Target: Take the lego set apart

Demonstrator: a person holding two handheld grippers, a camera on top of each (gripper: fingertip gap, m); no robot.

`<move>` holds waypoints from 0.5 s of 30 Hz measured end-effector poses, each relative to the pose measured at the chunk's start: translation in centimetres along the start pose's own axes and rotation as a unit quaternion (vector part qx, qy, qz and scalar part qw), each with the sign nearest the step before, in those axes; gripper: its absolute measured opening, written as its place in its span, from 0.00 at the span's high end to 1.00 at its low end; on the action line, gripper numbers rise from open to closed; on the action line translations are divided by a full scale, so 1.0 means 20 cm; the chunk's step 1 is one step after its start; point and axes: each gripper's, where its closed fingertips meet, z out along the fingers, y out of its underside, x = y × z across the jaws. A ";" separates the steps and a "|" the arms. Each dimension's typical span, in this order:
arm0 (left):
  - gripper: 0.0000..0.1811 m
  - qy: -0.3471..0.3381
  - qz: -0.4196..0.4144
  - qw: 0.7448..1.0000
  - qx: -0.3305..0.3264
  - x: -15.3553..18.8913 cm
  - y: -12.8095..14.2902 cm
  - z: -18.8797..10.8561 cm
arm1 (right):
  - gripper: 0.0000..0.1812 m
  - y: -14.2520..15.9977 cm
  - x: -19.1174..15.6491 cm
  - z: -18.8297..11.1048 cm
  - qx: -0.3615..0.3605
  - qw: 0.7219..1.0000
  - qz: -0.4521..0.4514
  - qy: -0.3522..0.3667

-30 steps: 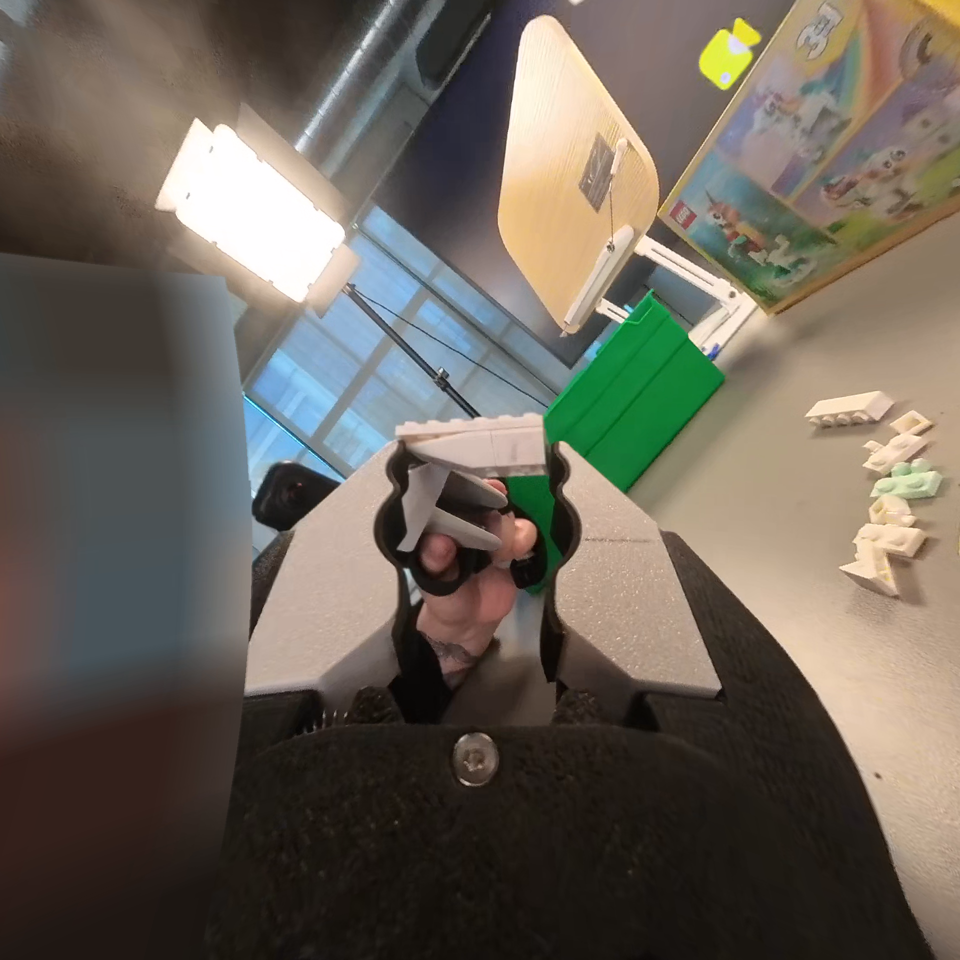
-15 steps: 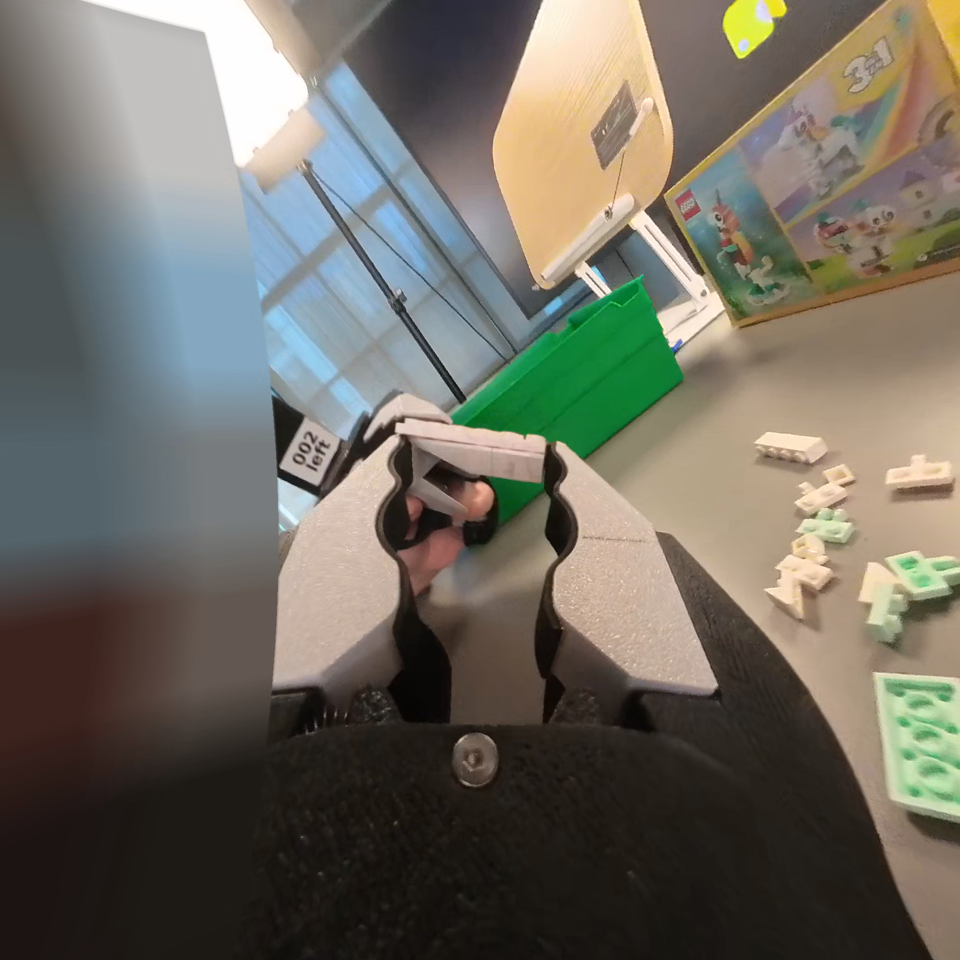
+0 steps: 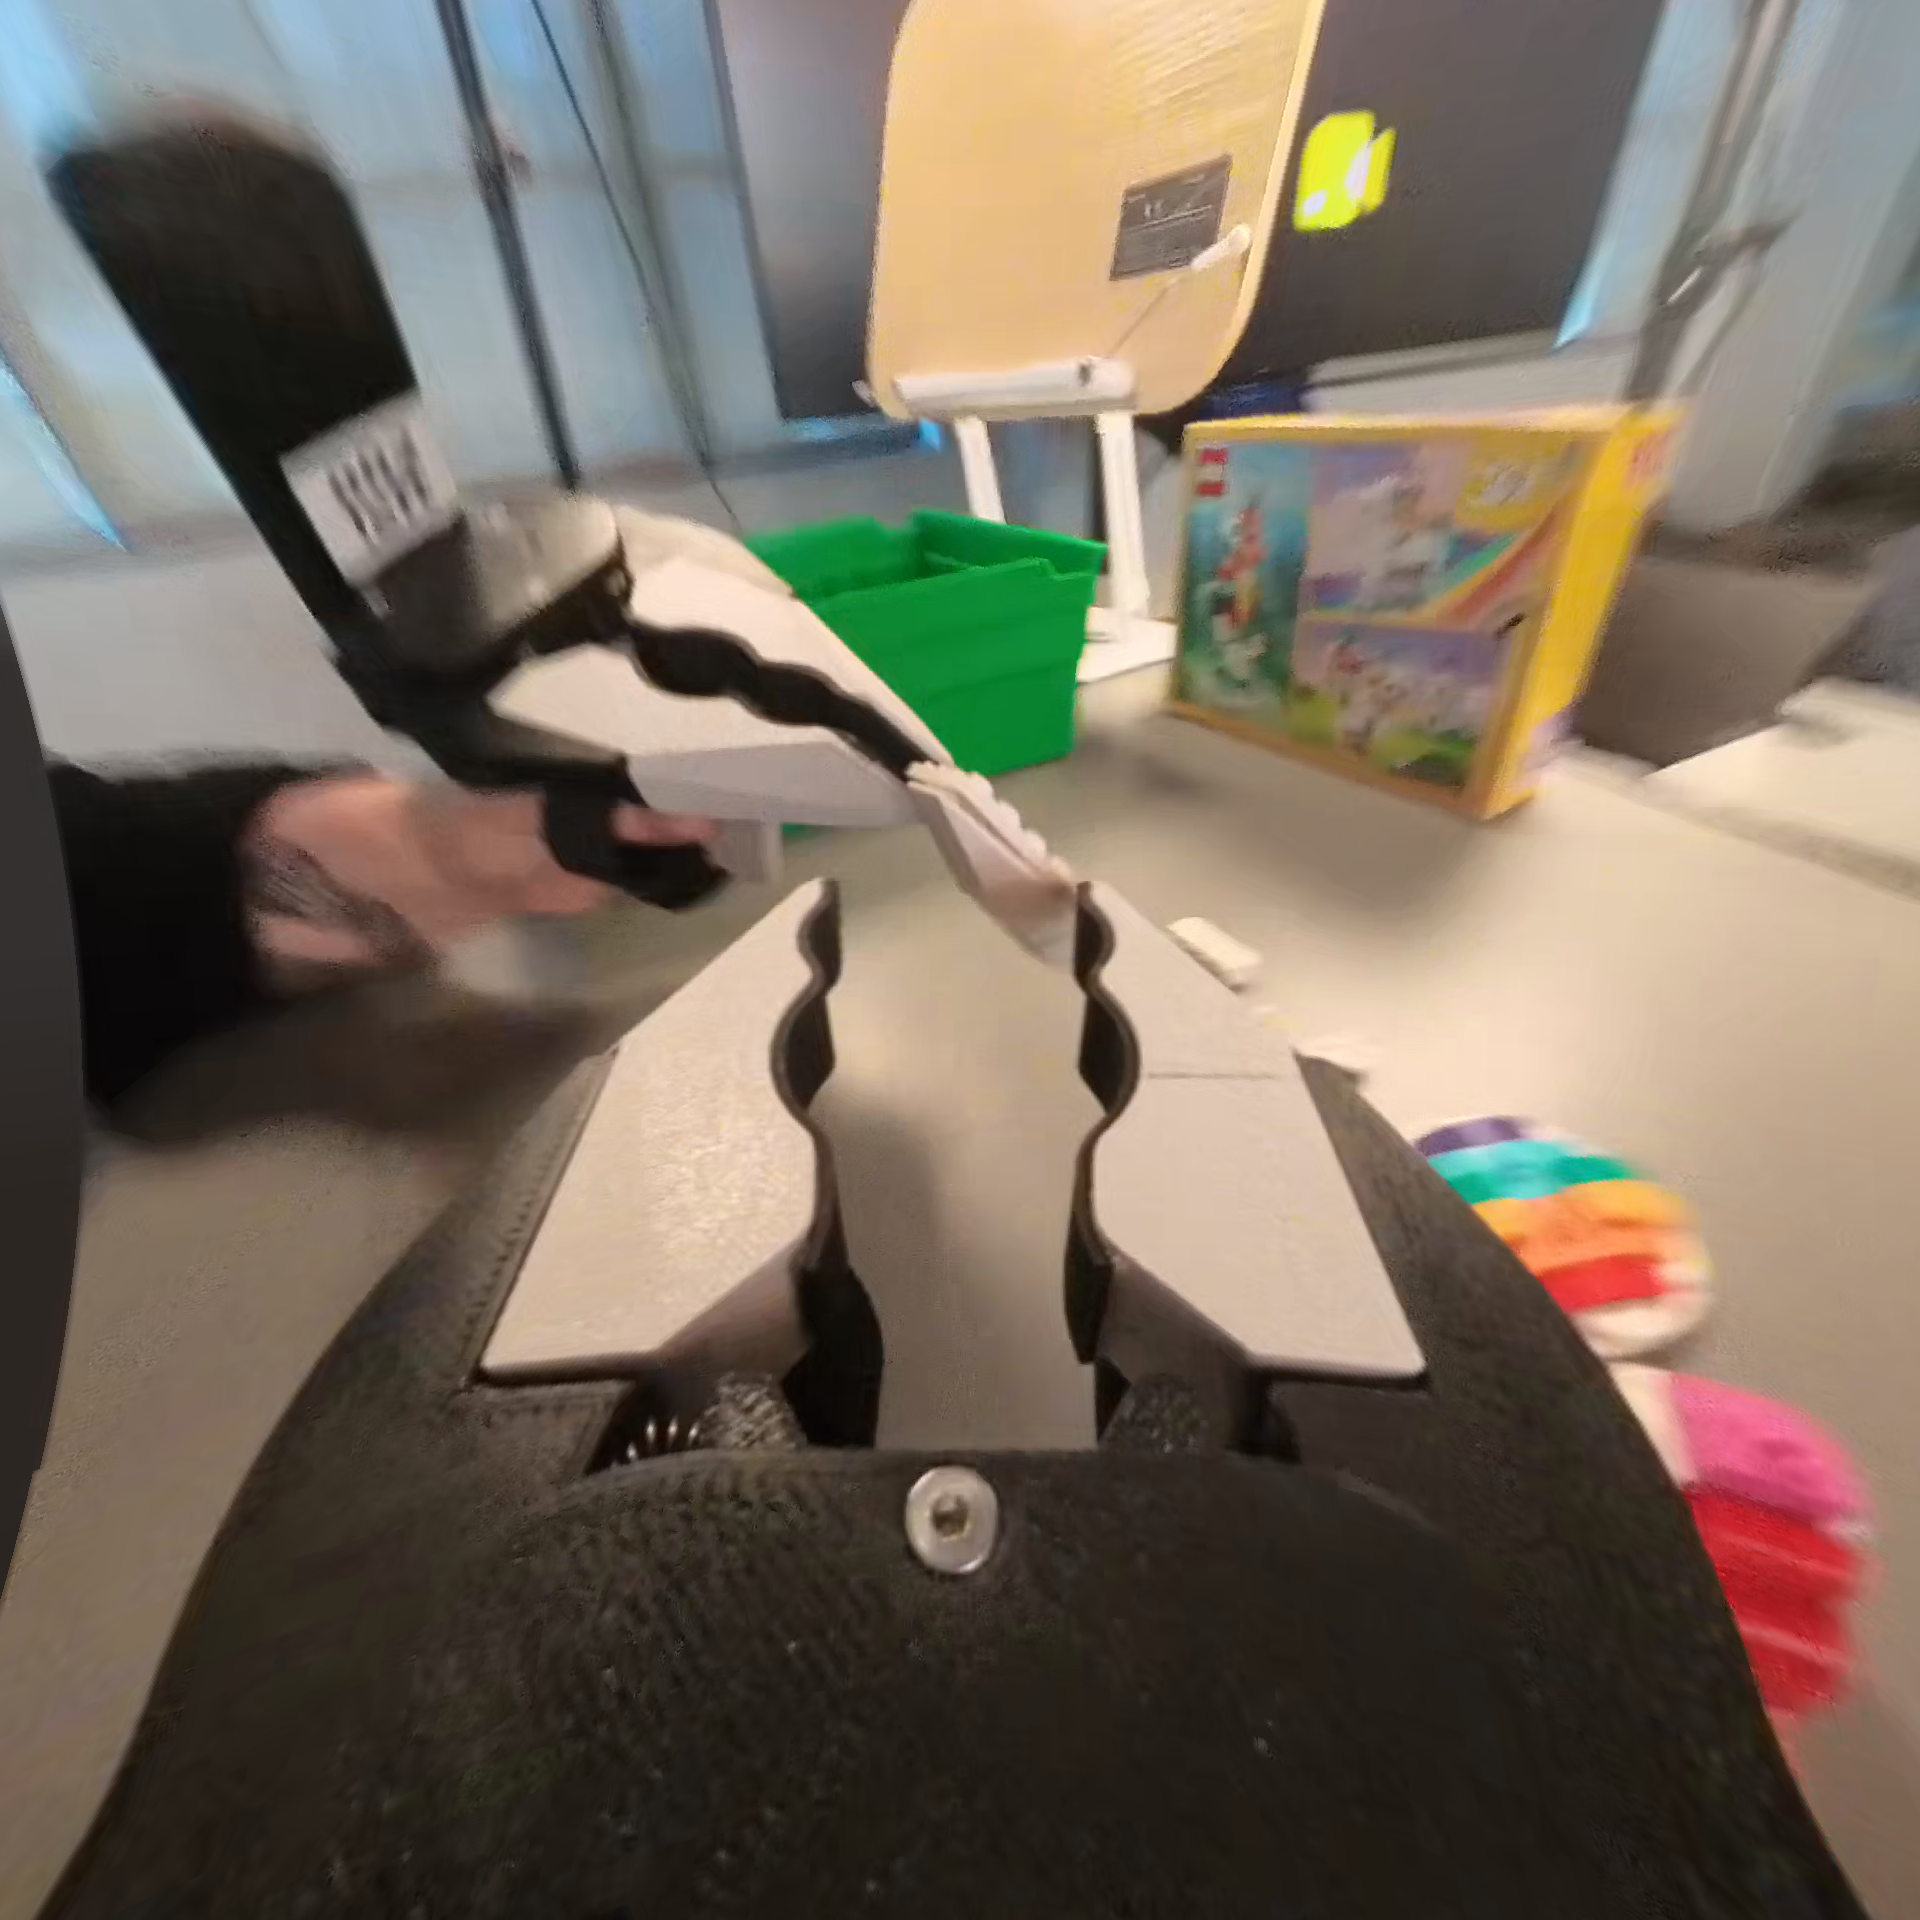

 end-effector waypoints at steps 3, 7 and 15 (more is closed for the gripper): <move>0.99 0.022 -0.031 0.998 -0.053 0.01 0.08 0.02 | 0.72 0.03 -0.04 0.02 -0.046 0.957 -0.276 0.074; 0.99 0.027 -0.015 0.994 -0.104 0.04 0.16 0.04 | 0.73 0.16 -0.10 0.09 -0.138 0.884 -0.438 0.093; 0.99 0.018 0.068 0.985 -0.157 0.07 0.23 0.05 | 0.90 0.22 -0.05 0.09 -0.190 0.867 -0.444 0.120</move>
